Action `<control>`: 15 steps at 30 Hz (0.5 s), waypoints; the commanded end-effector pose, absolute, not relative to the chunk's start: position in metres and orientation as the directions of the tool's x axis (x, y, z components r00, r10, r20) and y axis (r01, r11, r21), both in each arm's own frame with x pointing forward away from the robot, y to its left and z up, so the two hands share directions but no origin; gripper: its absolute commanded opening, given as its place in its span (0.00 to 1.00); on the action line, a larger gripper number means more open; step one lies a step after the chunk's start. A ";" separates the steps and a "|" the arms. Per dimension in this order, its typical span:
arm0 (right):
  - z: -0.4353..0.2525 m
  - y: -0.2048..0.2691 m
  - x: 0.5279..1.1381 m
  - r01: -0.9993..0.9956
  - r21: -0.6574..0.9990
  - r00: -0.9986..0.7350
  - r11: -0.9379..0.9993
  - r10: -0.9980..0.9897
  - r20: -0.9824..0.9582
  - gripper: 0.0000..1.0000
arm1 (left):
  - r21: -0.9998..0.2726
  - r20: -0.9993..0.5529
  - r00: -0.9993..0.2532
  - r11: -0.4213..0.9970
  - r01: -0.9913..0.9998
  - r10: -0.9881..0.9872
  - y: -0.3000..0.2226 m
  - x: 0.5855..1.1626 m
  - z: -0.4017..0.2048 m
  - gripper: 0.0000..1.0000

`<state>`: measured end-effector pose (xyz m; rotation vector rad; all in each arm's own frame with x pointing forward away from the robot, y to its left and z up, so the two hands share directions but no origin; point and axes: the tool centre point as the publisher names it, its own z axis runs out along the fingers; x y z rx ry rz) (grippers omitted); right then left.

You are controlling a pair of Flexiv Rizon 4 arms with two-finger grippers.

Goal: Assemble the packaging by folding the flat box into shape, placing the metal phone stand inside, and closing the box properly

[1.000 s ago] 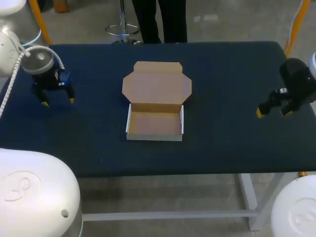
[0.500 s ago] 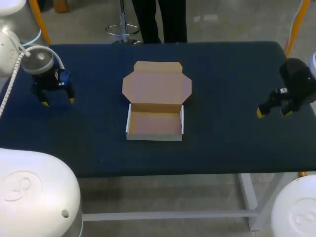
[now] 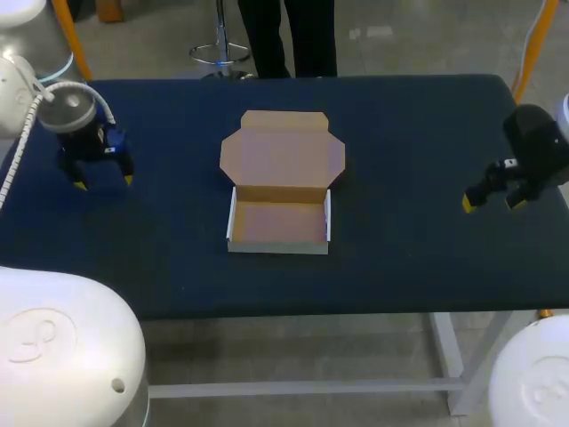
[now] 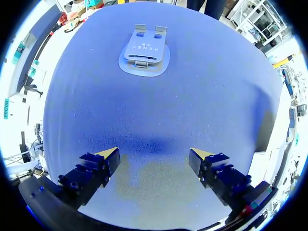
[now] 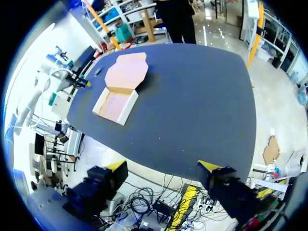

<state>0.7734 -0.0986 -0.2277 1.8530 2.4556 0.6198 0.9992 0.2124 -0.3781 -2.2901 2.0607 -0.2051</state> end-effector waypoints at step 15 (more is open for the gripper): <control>-0.226 -0.099 0.773 0.924 0.307 -0.303 0.226 0.925 0.231 1.00 | -0.135 0.041 0.041 -0.047 -0.990 -0.998 0.227 1.030 -0.397 1.00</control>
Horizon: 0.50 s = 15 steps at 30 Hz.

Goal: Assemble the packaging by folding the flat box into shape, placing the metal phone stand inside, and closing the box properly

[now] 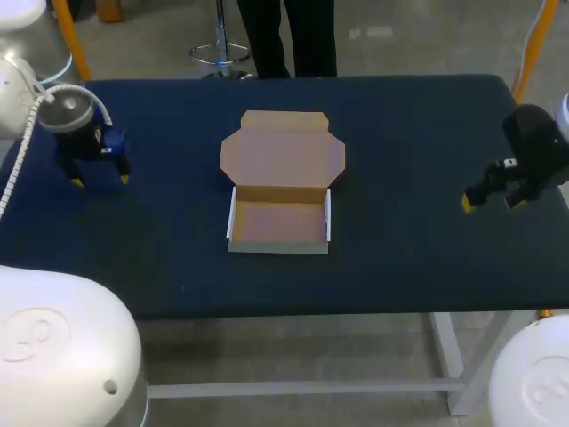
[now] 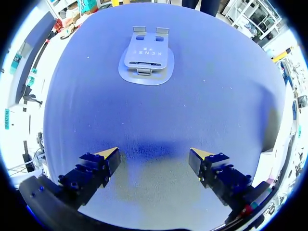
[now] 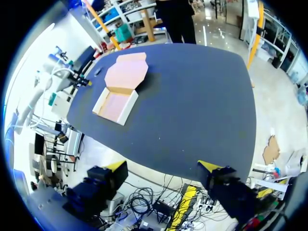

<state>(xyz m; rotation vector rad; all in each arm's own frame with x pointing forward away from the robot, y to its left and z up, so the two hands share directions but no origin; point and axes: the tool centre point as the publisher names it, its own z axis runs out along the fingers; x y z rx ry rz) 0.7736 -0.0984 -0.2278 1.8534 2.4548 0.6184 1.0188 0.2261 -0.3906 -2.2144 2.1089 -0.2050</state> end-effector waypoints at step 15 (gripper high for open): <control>-0.226 -0.099 0.773 0.924 0.307 -0.303 0.226 0.925 0.231 1.00 | -0.146 0.007 0.051 -0.051 -0.988 -0.999 0.236 1.065 -0.405 1.00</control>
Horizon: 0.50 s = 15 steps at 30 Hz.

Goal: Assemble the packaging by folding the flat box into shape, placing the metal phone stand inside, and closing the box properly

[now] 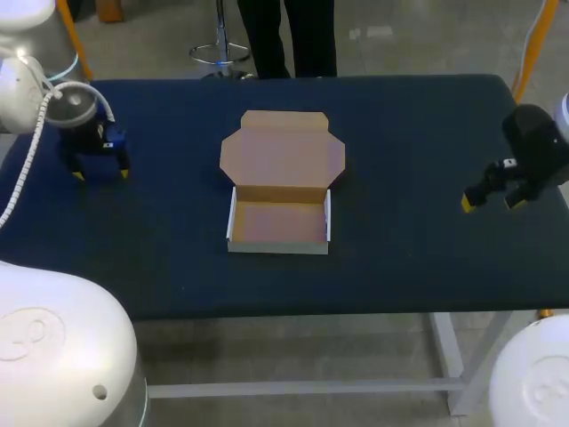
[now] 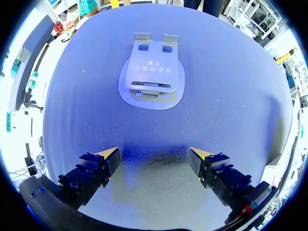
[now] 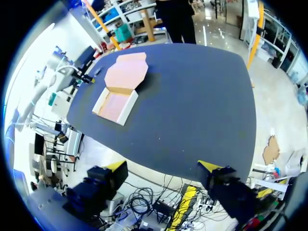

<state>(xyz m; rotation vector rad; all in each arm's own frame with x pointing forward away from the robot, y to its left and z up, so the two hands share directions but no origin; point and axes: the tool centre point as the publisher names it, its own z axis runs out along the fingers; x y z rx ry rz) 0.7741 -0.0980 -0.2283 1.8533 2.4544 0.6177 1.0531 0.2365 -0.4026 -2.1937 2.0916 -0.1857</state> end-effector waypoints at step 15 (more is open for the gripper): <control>-0.226 -0.099 0.773 0.924 0.307 -0.303 0.226 0.925 0.231 1.00 | -0.138 -0.004 0.060 -0.059 -0.989 -0.998 0.238 1.088 -0.403 1.00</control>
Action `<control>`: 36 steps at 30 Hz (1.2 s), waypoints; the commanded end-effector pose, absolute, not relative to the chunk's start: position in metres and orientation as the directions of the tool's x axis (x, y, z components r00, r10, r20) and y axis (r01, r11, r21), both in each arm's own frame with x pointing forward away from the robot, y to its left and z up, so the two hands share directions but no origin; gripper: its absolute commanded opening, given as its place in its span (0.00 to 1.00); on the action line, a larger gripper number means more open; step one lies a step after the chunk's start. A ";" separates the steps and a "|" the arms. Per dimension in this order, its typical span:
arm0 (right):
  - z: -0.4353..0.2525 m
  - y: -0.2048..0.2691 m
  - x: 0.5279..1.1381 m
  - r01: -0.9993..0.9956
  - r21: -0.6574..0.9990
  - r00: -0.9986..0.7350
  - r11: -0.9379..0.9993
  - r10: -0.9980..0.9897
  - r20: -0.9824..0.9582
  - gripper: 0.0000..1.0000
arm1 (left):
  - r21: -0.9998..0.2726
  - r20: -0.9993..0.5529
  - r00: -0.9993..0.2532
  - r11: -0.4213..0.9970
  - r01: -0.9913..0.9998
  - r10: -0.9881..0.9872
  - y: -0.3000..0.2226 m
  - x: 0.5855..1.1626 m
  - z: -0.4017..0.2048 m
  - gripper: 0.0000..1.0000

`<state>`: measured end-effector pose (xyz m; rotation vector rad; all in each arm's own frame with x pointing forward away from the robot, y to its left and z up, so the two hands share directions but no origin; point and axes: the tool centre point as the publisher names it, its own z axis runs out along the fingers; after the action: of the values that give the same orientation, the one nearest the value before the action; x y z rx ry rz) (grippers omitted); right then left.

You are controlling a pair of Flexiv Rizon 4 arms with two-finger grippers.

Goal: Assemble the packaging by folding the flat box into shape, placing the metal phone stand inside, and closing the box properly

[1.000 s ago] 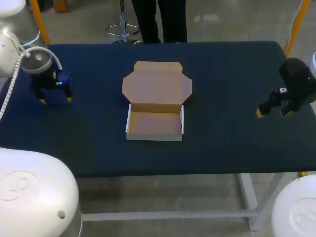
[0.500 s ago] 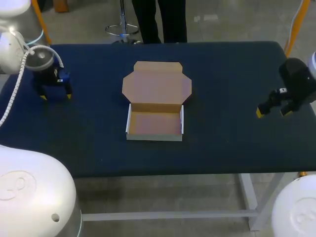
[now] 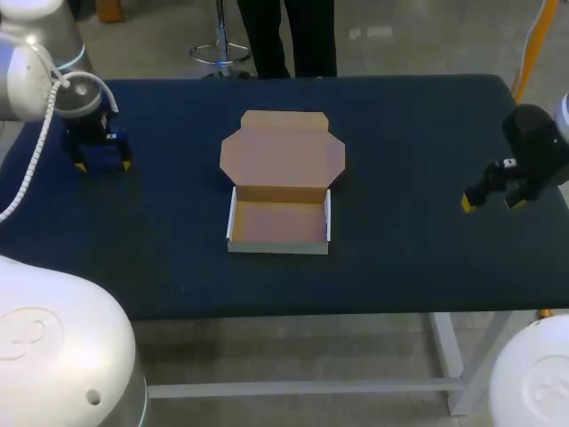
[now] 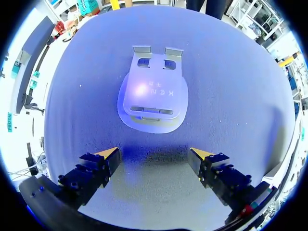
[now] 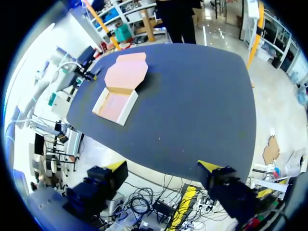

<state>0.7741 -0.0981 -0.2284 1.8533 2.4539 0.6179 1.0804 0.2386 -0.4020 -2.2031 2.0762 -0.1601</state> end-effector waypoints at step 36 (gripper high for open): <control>-0.226 -0.099 0.773 0.924 0.307 -0.303 0.226 0.925 0.231 1.00 | -0.120 -0.009 0.020 -0.019 -0.993 -1.000 0.236 1.122 -0.399 1.00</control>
<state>0.7739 -0.0982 -0.2285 1.8528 2.4542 0.6201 1.1162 0.2365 -0.3979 -2.1701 2.1284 -0.1337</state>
